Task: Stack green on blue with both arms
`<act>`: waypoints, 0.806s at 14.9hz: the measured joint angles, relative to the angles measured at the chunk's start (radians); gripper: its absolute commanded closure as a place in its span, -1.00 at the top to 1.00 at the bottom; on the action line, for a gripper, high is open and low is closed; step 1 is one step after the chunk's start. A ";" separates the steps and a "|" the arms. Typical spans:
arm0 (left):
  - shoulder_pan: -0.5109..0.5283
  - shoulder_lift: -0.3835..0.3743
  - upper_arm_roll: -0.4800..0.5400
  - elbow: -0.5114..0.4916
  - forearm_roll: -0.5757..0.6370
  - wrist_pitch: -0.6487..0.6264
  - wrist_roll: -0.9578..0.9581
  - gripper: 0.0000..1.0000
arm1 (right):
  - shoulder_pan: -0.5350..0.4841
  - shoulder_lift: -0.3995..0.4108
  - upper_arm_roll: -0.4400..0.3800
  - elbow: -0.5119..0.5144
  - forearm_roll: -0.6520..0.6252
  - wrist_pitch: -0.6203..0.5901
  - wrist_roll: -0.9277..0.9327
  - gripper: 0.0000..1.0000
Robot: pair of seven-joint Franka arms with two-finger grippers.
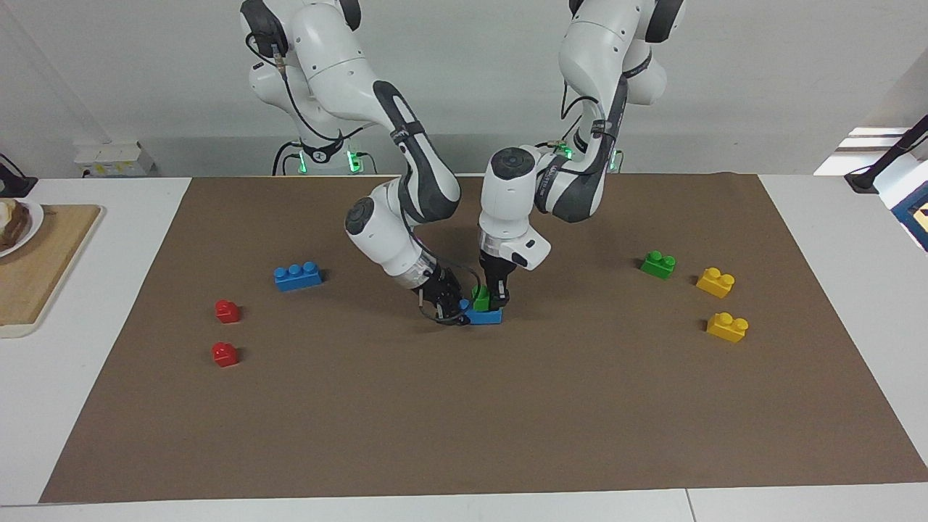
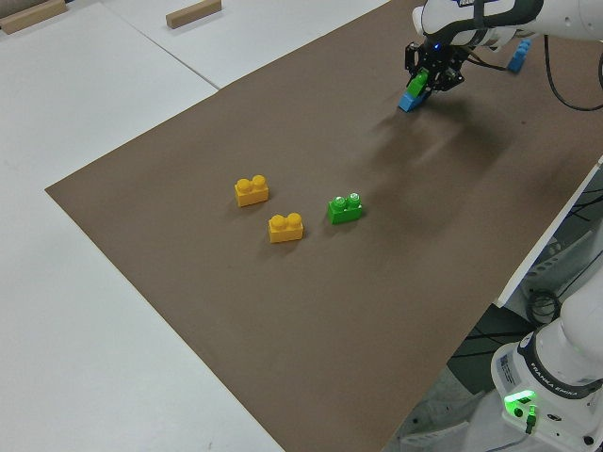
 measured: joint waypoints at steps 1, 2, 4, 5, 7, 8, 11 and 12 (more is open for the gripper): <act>0.000 0.001 -0.001 -0.001 0.006 0.002 0.000 -1.00 | 0.000 0.000 0.000 0.000 0.000 0.000 0.000 -1.00; 0.000 0.003 -0.001 -0.003 0.013 0.008 0.000 -1.00 | 0.000 0.000 0.000 0.000 0.000 0.000 0.000 -1.00; 0.000 0.015 -0.001 -0.008 0.022 0.025 0.000 -0.39 | 0.000 0.000 0.000 0.000 0.000 0.000 -0.001 -1.00; -0.001 0.016 -0.002 -0.008 0.032 0.026 0.000 0.99 | 0.001 0.000 0.000 0.000 0.000 0.002 -0.001 -1.00; -0.001 0.019 -0.004 -0.009 0.060 0.025 0.003 1.00 | 0.001 0.000 0.000 -0.001 0.000 0.002 0.000 -1.00; -0.001 0.024 -0.002 -0.011 0.067 0.025 0.005 1.00 | 0.001 0.000 0.000 -0.001 0.000 0.002 0.000 -1.00; 0.002 0.015 0.006 -0.007 0.072 0.020 0.021 1.00 | 0.001 0.000 0.000 -0.001 0.000 0.002 0.000 0.09; 0.004 -0.001 0.008 -0.007 0.072 0.004 0.031 1.00 | 0.001 0.000 0.000 -0.001 0.000 0.002 0.000 0.44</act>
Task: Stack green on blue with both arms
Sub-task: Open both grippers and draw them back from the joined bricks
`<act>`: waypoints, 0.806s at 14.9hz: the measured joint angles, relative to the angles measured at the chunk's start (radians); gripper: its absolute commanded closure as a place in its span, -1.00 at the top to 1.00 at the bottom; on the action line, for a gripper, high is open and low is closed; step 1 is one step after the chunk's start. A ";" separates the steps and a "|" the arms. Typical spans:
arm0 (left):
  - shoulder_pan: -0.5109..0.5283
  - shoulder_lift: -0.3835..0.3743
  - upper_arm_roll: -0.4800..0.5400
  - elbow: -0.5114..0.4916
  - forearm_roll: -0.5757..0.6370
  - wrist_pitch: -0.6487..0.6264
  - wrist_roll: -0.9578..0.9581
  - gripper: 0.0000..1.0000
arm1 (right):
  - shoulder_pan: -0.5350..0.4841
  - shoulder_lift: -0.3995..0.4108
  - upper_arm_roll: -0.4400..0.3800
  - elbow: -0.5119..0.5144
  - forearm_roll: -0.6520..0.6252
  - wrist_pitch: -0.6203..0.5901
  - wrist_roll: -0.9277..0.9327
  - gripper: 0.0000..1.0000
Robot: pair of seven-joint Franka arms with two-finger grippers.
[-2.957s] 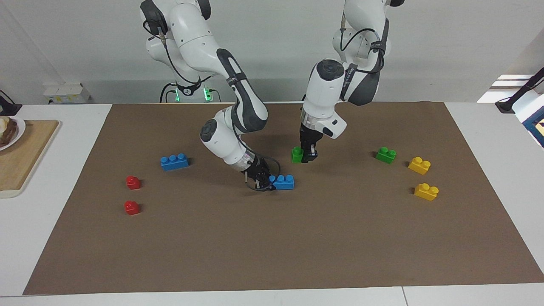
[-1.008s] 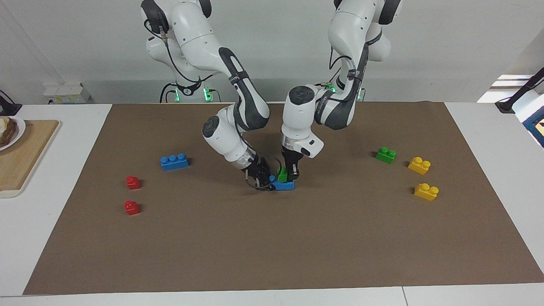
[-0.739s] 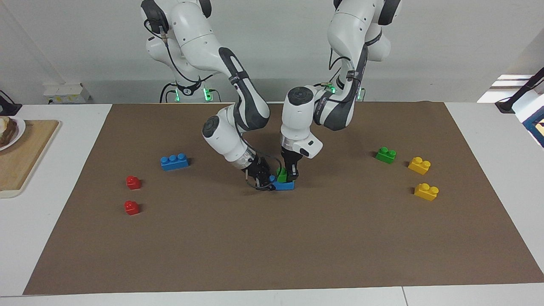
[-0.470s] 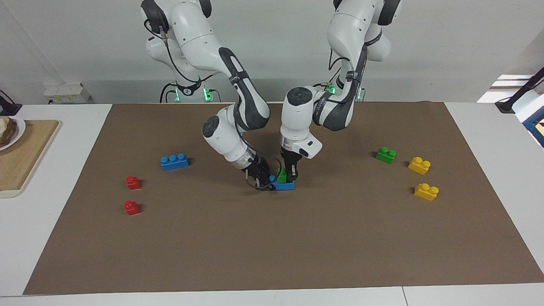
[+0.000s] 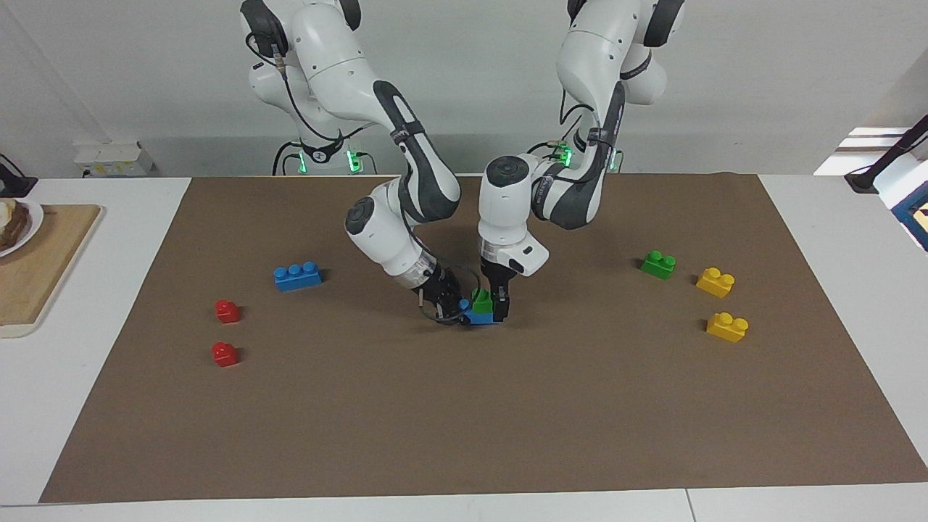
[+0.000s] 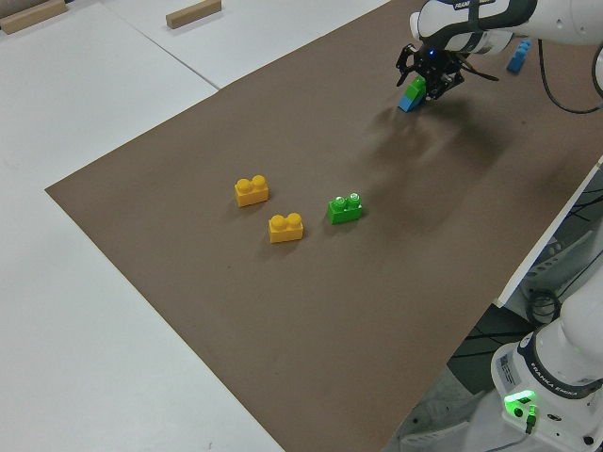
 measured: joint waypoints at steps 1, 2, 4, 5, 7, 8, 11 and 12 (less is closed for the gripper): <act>0.003 -0.022 0.001 0.000 0.000 -0.025 0.010 1.00 | 0.000 0.004 -0.001 -0.002 0.000 0.005 0.000 0.70; 0.007 -0.047 0.001 0.000 0.000 -0.055 0.025 1.00 | 0.000 0.009 0.000 0.000 0.004 0.017 0.000 0.73; 0.011 -0.092 0.002 -0.001 0.000 -0.113 0.066 1.00 | -0.001 0.015 -0.001 0.005 0.006 0.034 0.000 0.73; 0.017 -0.109 0.004 -0.002 0.000 -0.136 0.093 1.00 | -0.003 0.017 -0.002 0.004 0.006 0.034 0.000 0.74; 0.048 -0.128 0.006 -0.003 0.000 -0.155 0.153 1.00 | -0.009 0.020 -0.002 0.006 0.008 0.029 0.001 0.79; 0.069 -0.131 0.006 -0.003 0.000 -0.160 0.186 1.00 | -0.015 0.020 -0.002 0.007 0.009 0.019 0.002 0.80; 0.137 -0.133 0.007 -0.004 0.000 -0.169 0.283 1.00 | -0.076 0.020 -0.004 0.015 0.009 -0.061 -0.016 0.82; 0.157 -0.133 0.008 -0.005 0.000 -0.170 0.313 1.00 | -0.105 0.020 -0.006 0.019 0.009 -0.094 -0.049 0.87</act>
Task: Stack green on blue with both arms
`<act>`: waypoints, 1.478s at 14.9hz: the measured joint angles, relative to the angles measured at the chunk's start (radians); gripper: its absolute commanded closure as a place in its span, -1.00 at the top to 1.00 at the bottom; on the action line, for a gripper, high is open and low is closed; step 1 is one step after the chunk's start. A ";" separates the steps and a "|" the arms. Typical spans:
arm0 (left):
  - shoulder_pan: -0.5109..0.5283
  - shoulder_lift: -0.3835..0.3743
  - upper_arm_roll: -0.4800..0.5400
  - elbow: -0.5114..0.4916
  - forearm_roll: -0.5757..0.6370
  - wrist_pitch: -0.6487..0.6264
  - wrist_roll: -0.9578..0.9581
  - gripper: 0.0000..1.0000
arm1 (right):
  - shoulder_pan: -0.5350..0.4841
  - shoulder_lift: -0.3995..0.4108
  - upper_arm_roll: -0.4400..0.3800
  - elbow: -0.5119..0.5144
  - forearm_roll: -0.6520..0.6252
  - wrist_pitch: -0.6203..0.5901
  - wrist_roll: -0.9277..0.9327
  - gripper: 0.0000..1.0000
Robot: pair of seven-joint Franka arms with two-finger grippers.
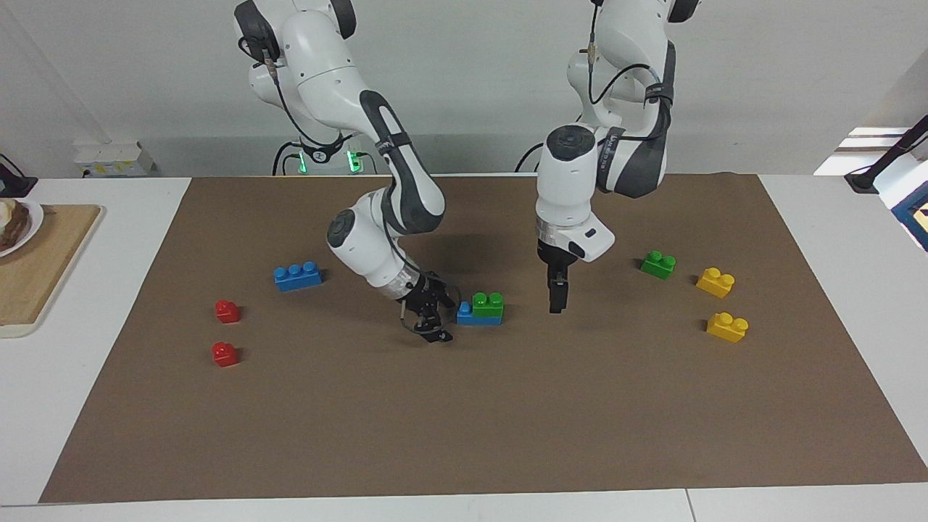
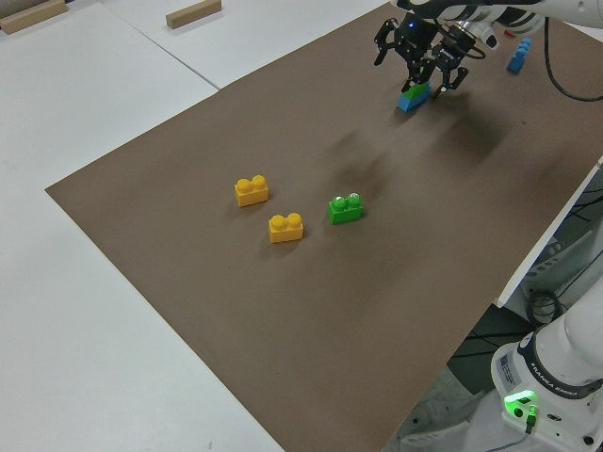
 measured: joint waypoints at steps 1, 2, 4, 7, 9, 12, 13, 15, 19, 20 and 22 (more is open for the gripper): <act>0.019 0.000 0.000 0.000 0.000 0.000 0.036 1.00 | -0.033 -0.001 -0.001 0.004 0.000 -0.034 -0.048 0.88; 0.037 0.000 0.000 0.000 0.000 -0.001 0.077 1.00 | -0.066 -0.002 -0.003 0.007 0.000 -0.068 -0.105 0.89; 0.071 0.000 0.001 0.000 0.000 -0.001 0.166 1.00 | -0.126 -0.005 -0.005 0.013 -0.023 -0.136 -0.229 0.89; 0.128 0.000 0.001 -0.001 0.000 -0.002 0.299 1.00 | -0.182 -0.013 -0.004 0.034 -0.191 -0.211 -0.346 0.89; 0.161 0.000 0.002 -0.001 0.000 -0.003 0.380 1.00 | -0.211 -0.014 -0.007 0.058 -0.310 -0.259 -0.422 0.95; 0.204 -0.004 0.002 0.000 0.000 -0.026 0.519 1.00 | -0.253 -0.014 -0.010 0.117 -0.445 -0.345 -0.547 0.98; 0.220 -0.011 0.002 0.000 0.000 -0.039 0.570 1.00 | -0.259 -0.015 -0.010 0.136 -0.487 -0.362 -0.591 0.98; 0.259 -0.035 0.002 0.000 0.000 -0.073 0.684 1.00 | -0.262 -0.020 -0.010 0.161 -0.554 -0.375 -0.692 0.98; 0.320 -0.087 0.003 0.001 -0.002 -0.148 0.916 1.00 | -0.262 -0.069 -0.009 0.183 -0.666 -0.426 -0.863 1.00; 0.330 -0.097 0.003 0.001 -0.002 -0.165 0.977 1.00 | -0.261 -0.092 -0.009 0.188 -0.684 -0.452 -0.887 1.00; 0.356 -0.117 0.003 0.001 -0.013 -0.202 1.123 1.00 | -0.261 -0.153 -0.009 0.203 -0.732 -0.537 -0.934 1.00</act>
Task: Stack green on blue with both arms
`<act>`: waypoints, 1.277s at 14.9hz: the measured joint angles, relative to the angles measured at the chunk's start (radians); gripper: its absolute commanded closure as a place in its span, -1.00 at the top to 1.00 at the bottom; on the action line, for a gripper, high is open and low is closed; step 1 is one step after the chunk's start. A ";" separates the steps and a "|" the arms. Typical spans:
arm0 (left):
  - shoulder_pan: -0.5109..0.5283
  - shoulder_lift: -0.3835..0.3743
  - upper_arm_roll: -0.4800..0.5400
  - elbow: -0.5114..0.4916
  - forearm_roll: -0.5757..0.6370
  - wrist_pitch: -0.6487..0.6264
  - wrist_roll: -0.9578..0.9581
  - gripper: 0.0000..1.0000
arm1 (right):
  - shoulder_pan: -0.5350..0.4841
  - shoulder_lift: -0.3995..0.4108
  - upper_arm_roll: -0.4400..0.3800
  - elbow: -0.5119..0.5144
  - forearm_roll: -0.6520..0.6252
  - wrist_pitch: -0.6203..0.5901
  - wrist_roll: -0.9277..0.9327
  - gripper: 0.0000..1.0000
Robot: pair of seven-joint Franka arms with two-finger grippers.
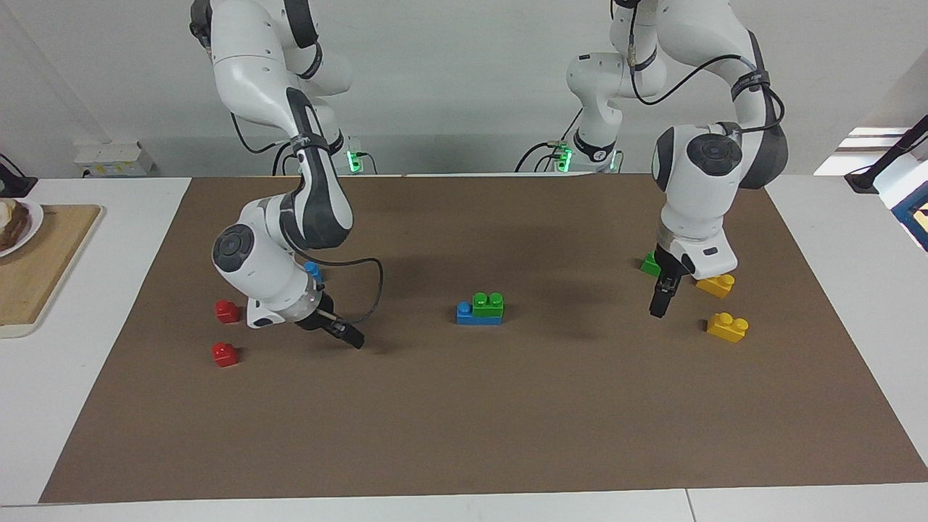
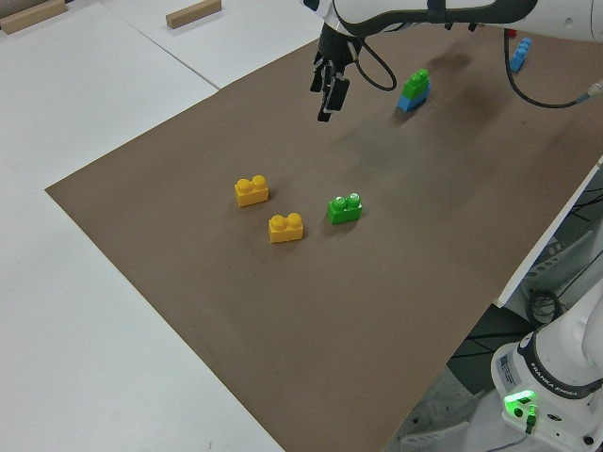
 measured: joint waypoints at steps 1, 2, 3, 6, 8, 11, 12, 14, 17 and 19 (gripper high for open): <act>0.016 -0.011 0.000 0.000 -0.022 -0.017 0.089 1.00 | -0.001 -0.033 -0.001 0.012 -0.018 -0.054 -0.037 1.00; 0.036 -0.026 0.002 0.001 -0.049 -0.036 0.192 1.00 | -0.004 -0.068 -0.003 0.027 -0.027 -0.112 -0.080 1.00; 0.062 -0.043 0.003 0.002 -0.077 -0.062 0.298 1.00 | -0.014 -0.104 -0.004 0.042 -0.034 -0.172 -0.122 1.00; 0.117 -0.098 0.009 0.004 -0.128 -0.121 0.511 1.00 | -0.052 -0.200 -0.006 0.066 -0.058 -0.299 -0.240 1.00; 0.120 -0.132 0.008 0.006 -0.130 -0.154 0.565 1.00 | -0.068 -0.259 -0.007 0.069 -0.087 -0.367 -0.295 1.00; 0.120 -0.173 0.004 0.019 -0.131 -0.221 0.719 1.00 | -0.121 -0.320 -0.008 0.069 -0.093 -0.451 -0.360 1.00; 0.120 -0.182 0.004 0.032 -0.132 -0.254 0.765 1.00 | -0.143 -0.327 -0.009 0.069 -0.095 -0.476 -0.371 1.00; 0.120 -0.196 0.003 0.055 -0.132 -0.297 0.808 1.00 | -0.167 -0.327 -0.009 0.068 -0.095 -0.521 -0.379 1.00; 0.120 -0.211 -0.001 0.080 -0.135 -0.317 0.813 1.00 | -0.169 -0.325 -0.009 0.066 -0.100 -0.531 -0.379 1.00; 0.120 -0.212 -0.001 0.115 -0.154 -0.336 0.813 1.00 | -0.168 -0.325 -0.005 0.066 -0.135 -0.530 -0.379 1.00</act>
